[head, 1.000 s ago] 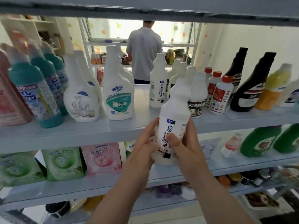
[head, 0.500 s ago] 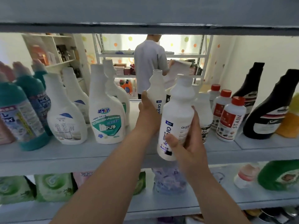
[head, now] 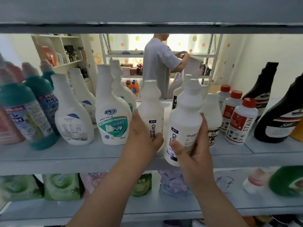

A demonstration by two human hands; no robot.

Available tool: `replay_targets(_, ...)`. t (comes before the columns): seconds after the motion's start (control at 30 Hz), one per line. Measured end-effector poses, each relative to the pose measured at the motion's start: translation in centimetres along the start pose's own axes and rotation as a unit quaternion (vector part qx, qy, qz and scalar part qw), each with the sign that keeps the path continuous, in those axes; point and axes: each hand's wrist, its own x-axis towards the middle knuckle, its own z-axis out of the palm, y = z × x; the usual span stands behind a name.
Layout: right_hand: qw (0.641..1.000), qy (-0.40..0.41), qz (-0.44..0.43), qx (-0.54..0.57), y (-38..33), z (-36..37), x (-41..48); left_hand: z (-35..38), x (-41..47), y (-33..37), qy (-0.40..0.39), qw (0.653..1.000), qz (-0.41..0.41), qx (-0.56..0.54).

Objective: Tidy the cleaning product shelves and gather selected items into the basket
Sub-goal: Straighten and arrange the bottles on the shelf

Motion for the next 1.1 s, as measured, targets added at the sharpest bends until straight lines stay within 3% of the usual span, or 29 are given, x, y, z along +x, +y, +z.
replay_targets(0.23, 0.999, -0.003, 0.036, 0.020, 0.7, 2.0, -0.6, -3.5, -3.3, -0.7, 0.013, 1.000, -0.002, 0.024)
replay_targets(0.43, 0.994, -0.027, 0.068, -0.080, 1.5, 4.2, 2.5, -6.0, -4.3, -2.4, 0.017, 1.000, 0.002, 0.020)
replay_targets(0.57, 0.972, -0.071, 0.101, -0.201, 2.0, 5.4, 4.9, -6.7, -3.7, -3.5, -0.015, 1.000, -0.005, -0.002)
replay_targets(0.8, 0.900, -0.155, 0.214, -0.346, 3.3, 6.8, 8.6, -6.2, -3.5, -5.4, -0.036, 0.999, -0.028, -0.024)
replay_targets(1.1, 0.893, -0.111, 0.213, -0.380, 4.6, 7.1, 9.5, -6.1, -3.0, -5.8, -0.045, 0.999, -0.016, -0.010)
